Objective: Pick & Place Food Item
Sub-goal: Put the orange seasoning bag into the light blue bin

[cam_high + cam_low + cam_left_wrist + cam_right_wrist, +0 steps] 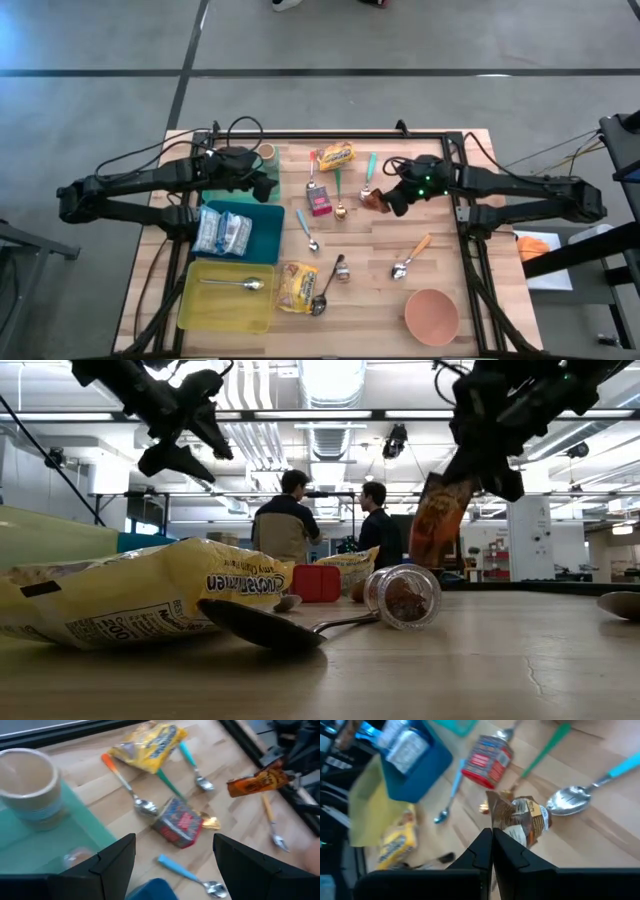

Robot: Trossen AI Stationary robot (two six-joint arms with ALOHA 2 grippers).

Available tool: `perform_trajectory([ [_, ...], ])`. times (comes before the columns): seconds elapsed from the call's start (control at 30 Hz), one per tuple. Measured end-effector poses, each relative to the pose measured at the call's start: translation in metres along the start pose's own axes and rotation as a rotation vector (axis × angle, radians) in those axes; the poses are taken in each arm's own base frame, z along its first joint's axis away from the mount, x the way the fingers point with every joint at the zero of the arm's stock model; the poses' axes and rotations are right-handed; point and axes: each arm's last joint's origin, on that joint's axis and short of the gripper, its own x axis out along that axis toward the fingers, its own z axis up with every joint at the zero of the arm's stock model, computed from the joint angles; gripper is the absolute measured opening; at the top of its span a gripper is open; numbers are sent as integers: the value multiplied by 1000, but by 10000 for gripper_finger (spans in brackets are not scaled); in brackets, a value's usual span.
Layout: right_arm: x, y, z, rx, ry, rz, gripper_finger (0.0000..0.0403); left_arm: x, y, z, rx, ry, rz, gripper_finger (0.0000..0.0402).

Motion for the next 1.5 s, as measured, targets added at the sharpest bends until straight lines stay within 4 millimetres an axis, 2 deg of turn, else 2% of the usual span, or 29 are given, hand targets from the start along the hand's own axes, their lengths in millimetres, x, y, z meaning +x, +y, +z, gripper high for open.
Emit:
perform_trajectory([
  [0.3, 0, 16, -1, 9, -39, 104, 8, -1, -14, 13, -4, -84, -216, 271],
  [0.47, 0, 22, -1, 19, -56, 144, 8, 6, -22, 19, -4, -106, -305, 271],
  [0.97, -1, 28, 0, 23, -81, 196, 8, 43, -37, 27, 8, 11, -338, 271],
  [1.5, -1, 30, 2, 15, -102, 217, 8, 46, -40, 29, 12, 6, -384, 271],
])
